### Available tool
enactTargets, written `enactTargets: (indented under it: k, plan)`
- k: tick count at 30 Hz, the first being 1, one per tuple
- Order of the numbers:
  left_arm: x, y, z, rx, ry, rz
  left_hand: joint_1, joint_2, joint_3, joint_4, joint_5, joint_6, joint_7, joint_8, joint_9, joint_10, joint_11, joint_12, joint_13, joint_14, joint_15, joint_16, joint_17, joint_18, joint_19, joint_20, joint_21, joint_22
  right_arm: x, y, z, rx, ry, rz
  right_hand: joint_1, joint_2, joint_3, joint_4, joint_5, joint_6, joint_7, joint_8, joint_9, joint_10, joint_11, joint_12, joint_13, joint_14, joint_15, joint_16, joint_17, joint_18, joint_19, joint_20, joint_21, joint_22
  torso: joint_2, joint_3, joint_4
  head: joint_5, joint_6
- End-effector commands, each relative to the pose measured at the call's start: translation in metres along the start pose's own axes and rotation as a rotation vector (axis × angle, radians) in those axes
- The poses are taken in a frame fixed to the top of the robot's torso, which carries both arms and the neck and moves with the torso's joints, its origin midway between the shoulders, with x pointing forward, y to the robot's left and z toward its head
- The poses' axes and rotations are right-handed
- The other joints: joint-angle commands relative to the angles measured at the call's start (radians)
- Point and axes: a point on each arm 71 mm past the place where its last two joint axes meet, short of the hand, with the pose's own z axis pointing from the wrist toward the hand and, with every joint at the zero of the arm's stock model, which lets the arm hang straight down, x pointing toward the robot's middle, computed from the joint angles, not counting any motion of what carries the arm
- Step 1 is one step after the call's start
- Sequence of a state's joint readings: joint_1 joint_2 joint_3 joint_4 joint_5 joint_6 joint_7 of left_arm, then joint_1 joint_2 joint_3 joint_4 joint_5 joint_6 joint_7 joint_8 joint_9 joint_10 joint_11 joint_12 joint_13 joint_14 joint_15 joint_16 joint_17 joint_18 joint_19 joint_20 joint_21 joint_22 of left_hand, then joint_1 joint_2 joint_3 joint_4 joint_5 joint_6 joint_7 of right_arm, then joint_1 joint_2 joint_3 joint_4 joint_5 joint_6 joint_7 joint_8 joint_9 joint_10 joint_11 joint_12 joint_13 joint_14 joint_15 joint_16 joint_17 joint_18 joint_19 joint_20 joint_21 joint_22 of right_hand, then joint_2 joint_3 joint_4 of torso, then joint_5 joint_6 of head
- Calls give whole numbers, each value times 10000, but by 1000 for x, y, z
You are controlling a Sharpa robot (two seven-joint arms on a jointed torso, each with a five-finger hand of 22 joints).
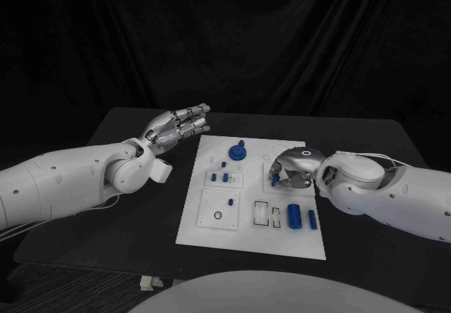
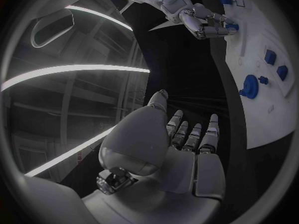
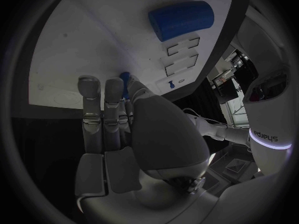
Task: Assemble the parts on the task board
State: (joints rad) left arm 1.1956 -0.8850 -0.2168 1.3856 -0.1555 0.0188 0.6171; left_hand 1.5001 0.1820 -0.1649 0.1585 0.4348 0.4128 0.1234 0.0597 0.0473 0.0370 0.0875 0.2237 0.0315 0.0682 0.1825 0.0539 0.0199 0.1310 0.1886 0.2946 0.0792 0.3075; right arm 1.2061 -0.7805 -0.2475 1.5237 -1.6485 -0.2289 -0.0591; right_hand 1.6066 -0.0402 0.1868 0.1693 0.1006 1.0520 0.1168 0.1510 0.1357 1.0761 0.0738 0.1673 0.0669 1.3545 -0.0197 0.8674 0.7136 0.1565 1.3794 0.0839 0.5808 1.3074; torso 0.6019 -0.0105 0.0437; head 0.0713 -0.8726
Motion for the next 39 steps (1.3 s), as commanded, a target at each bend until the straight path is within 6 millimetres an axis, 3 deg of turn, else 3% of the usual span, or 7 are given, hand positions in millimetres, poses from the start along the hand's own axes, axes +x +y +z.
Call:
enactTargets:
  k: [1,5,14,24,31,34,39]
  plan:
    - [2,0,1,62,95,-162,44,98,24,-43,39,46,0,61,9,20,74,-17,8,-39,-8,59,6,-159,43,-6,-2,-18,-1,-1,-1,30,-281,13,229,25,158,-94,76,133,29,51,45,174,-11,-72,-15,4,-23,-61,-6,-211,1,-46,90,857,-19,1,-17,28,0]
    - [2,1,0,25,98,-167,101,119,74,-102,54,44,4,62,9,19,81,-23,7,-41,-7,65,7,-178,50,-7,-4,-39,-2,-2,-1,66,-361,20,502,-18,514,-239,-298,296,103,-7,89,513,6,-173,-22,-31,72,-145,-79,-232,-32,1,186,869,-21,-2,-17,25,0]
    - [3,2,1,-33,135,-196,152,126,118,-160,53,36,6,61,7,18,81,-21,7,-41,11,71,7,-194,62,-8,-3,-49,-7,2,-5,-44,-762,68,559,-144,817,-263,-423,363,183,-156,57,1028,-11,-203,-4,-104,83,-422,-353,-212,-112,20,209,853,-32,0,-22,87,0]
    - [3,2,1,-65,139,-198,179,129,146,-197,71,32,9,61,7,20,84,-14,9,-41,17,76,8,-204,69,-9,-3,-56,-49,18,-17,-674,-2070,-110,561,-242,959,-255,-416,537,171,-205,37,1354,-59,-245,5,89,39,-261,-156,-251,-28,-1,672,920,-36,-2,-8,254,0]
    - [3,3,2,-62,136,-186,179,129,146,-197,71,32,9,61,7,20,84,-14,9,-41,17,76,8,-204,69,-9,-3,-56,-73,48,-23,-1296,-1991,-271,496,-333,1035,-201,-314,465,206,-334,-20,1311,-20,-395,-21,112,62,-302,-173,-255,-50,5,686,912,-33,-14,-12,292,0]
    - [4,3,3,-28,183,-212,184,121,153,-211,84,9,10,57,4,19,87,-26,7,-52,18,68,5,-209,57,-10,-9,-83,-76,76,-20,-1915,-1786,-284,492,-486,1211,-213,173,433,215,-475,-97,1378,1,-531,-9,236,53,-127,49,-277,-27,10,921,945,-31,-15,-16,311,0]
    - [5,3,5,-16,250,-245,175,97,157,-232,122,-27,13,47,-1,7,91,-54,2,-78,17,51,-2,-221,34,-13,-23,-127,-71,116,-10,-2855,-1282,-884,378,-620,1287,-200,341,478,207,-535,-135,1456,-27,-601,-3,429,53,295,524,-319,60,-3,1319,1005,-39,-19,-2,350,0]
